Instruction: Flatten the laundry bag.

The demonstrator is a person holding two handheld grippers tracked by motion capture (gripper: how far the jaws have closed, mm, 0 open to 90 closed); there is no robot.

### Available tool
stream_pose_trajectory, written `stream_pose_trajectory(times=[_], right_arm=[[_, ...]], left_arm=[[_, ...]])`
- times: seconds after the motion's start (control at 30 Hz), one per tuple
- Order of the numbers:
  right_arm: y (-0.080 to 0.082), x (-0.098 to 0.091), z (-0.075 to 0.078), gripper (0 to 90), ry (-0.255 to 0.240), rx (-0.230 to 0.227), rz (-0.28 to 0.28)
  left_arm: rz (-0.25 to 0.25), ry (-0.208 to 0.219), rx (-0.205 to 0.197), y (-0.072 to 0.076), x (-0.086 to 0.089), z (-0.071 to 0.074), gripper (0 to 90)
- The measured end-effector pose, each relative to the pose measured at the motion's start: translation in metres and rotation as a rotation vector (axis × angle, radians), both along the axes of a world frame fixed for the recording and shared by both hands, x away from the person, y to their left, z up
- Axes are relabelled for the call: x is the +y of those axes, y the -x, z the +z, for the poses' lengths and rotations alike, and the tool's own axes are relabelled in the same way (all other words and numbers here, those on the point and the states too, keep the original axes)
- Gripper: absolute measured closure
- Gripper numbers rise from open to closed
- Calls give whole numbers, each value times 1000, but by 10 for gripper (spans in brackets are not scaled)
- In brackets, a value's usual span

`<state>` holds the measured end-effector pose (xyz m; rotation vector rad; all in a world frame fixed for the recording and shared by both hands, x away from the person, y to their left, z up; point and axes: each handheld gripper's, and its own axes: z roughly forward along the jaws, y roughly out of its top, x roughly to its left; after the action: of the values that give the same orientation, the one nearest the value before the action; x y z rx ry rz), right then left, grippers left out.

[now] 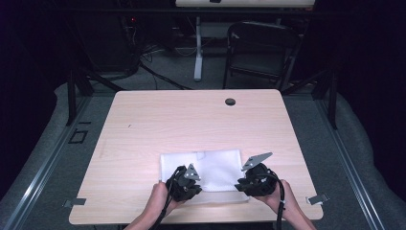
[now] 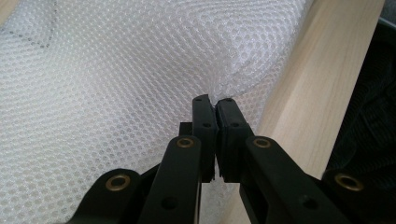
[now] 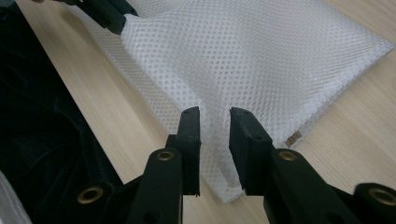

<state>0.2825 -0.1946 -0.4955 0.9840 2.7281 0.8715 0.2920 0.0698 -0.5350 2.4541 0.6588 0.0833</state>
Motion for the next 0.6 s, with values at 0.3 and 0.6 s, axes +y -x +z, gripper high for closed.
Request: stream_pose_trajectory(times=[0.3, 0.6], right_arm=[[14, 22, -1, 900, -8, -41, 90], [10, 55, -30, 900, 88, -52, 158]], left_arm=[[30, 24, -12, -3, 2, 7, 874], [34, 33, -19, -4, 3, 10, 872]])
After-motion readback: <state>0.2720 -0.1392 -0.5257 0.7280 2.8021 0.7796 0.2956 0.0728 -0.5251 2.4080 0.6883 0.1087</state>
